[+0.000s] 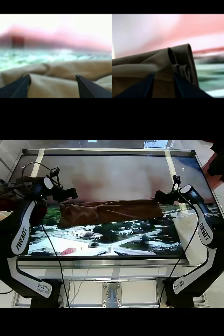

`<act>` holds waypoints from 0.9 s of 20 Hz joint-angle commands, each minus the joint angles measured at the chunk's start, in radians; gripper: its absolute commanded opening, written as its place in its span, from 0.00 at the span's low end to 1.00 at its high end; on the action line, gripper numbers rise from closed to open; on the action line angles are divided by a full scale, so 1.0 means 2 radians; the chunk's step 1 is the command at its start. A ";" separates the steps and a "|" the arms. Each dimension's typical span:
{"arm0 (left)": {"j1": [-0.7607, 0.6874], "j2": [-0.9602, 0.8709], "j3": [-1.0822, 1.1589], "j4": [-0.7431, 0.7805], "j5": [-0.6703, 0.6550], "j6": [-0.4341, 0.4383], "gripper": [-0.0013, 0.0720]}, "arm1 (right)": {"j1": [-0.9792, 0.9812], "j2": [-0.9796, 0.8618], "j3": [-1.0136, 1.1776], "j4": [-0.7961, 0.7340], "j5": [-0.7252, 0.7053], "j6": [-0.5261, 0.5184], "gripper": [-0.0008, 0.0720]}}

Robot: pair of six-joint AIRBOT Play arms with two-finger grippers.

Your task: Fold the shirts.

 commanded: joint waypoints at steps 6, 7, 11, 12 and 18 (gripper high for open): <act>0.001 0.004 0.096 -0.051 -0.031 0.008 0.93 | -0.068 0.028 0.055 0.016 0.094 0.006 0.63; 0.001 0.004 0.106 -0.075 -0.017 0.021 0.93 | -0.077 0.020 0.055 0.019 0.120 0.004 0.63; 0.000 0.004 0.126 -0.198 0.038 0.102 0.93 | -0.098 -0.034 0.055 0.043 0.186 -0.006 0.73; 0.000 0.004 0.126 -0.223 0.043 0.127 0.93 | -0.099 -0.049 0.055 0.071 0.187 -0.018 0.73; -0.017 0.004 0.126 -0.250 0.031 0.188 0.90 | -0.087 -0.108 0.055 0.152 0.180 -0.067 0.73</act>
